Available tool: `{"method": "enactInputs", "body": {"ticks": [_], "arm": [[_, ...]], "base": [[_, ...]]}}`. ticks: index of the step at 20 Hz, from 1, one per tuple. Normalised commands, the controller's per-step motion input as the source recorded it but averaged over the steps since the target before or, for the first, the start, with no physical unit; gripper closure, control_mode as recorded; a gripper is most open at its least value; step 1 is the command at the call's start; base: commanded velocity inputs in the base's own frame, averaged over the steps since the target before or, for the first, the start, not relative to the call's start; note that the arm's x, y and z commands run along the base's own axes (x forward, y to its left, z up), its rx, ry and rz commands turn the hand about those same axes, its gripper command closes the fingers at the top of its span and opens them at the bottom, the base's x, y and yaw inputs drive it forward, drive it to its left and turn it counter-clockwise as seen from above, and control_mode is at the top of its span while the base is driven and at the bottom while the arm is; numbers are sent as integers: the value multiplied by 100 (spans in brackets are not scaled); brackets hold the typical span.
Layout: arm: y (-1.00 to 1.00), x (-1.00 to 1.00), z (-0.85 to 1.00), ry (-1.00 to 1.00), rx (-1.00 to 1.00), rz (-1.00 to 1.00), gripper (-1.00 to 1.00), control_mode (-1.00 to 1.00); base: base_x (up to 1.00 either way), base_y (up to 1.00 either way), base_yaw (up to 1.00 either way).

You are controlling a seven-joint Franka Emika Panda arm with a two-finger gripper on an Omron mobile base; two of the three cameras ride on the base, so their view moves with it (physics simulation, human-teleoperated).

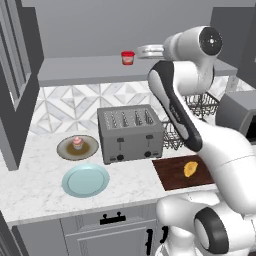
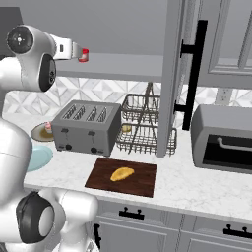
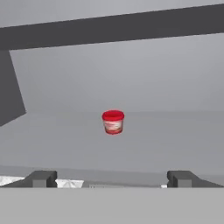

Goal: From the different types of pastries on the counter, select a croissant and place it on the cutting board. Then retrieve a jar of jam from the cabinet and place it alongside the croissant on the cutting board.

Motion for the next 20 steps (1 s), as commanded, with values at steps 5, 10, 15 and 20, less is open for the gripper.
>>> {"method": "enactInputs", "body": {"ticks": [5,10,15,20], "arm": [[15,25,-6,0,-14,-1,-100,-100],[0,10,-19,10,3,0,-100,-100],[0,6,-12,7,1,0,-100,-100],[-5,21,-4,0,0,-3,-100,-100]], "base": [[0,0,0],[0,0,0],[0,0,0],[0,0,0]]}}
